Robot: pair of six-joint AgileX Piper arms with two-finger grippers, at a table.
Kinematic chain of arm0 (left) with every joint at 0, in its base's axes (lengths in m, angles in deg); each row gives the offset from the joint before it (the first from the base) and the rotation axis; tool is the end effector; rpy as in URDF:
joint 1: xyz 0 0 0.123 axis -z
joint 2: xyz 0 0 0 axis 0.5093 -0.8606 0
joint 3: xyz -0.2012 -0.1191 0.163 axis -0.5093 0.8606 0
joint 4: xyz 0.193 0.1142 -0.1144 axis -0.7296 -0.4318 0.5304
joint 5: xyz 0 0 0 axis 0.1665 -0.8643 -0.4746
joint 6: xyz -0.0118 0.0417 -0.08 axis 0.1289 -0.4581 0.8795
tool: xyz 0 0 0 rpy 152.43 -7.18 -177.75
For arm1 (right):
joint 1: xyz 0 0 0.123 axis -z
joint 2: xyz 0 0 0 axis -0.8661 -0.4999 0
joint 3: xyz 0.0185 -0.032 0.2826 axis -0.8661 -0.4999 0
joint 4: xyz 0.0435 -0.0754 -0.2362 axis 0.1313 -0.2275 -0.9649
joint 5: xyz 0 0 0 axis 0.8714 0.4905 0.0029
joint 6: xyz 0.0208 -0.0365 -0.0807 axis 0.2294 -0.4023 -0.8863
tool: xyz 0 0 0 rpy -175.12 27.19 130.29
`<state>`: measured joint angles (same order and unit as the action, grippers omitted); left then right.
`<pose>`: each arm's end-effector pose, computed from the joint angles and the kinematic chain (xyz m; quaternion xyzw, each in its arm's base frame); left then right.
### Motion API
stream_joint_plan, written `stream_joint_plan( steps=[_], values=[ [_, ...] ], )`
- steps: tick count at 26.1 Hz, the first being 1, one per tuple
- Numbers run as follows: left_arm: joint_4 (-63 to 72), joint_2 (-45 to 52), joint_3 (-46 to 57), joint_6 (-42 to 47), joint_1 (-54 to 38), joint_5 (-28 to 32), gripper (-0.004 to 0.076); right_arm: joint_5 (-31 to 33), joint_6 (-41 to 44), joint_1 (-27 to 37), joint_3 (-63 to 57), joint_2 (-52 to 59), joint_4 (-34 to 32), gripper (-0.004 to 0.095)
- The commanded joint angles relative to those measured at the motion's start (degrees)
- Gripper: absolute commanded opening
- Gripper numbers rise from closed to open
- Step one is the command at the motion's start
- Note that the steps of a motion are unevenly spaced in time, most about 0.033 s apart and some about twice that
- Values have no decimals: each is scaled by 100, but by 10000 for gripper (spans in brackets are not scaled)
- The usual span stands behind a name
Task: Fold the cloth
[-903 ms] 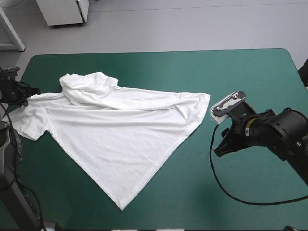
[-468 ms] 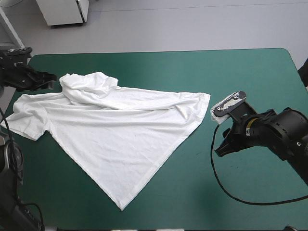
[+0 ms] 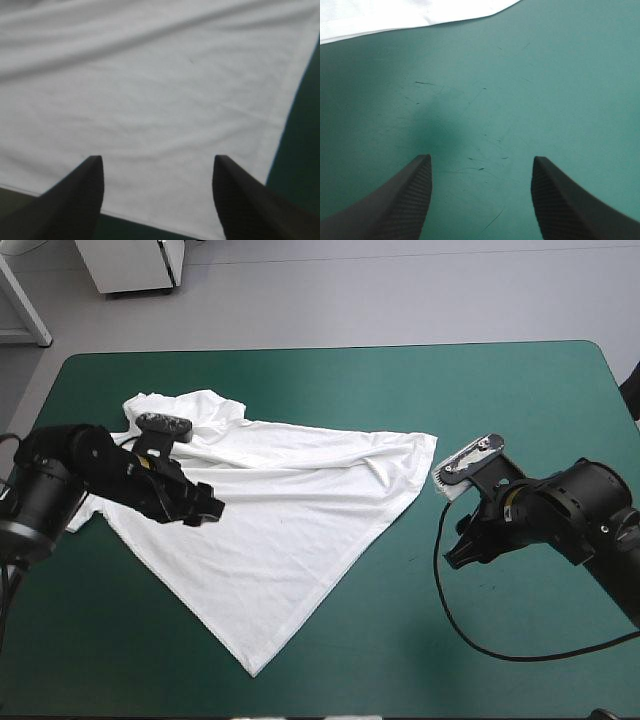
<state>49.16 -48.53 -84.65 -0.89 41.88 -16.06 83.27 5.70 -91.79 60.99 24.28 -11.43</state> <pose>0.2416 -0.0710 0.3650 0.1786 0.9554 -0.1294 0.1966 0.1824 0.0941 0.3854 -0.3030 0.9137 -0.0301 0.2693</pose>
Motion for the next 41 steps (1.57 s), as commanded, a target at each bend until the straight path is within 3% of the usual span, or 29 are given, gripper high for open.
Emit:
stream_joint_plan(
  steps=[1,10,16,25,32,41],
  values=[
    [0,663,437,472,613,-253,462,-154,15,10,185,71,-100,573],
    [-169,984,1915,976,2227,-253,462,-154,15,10,185,71,-205,572],
    [-335,949,2137,1106,2875,-243,463,-143,15,10,185,71,-205,564],
    [-352,821,2684,962,3085,-116,463,-111,15,10,185,71,-178,564],
    [208,550,2866,440,3085,590,464,-100,15,10,185,71,-157,564],
    [141,-185,2978,229,3112,1045,482,-67,15,10,185,82,-157,564]
  ],
)
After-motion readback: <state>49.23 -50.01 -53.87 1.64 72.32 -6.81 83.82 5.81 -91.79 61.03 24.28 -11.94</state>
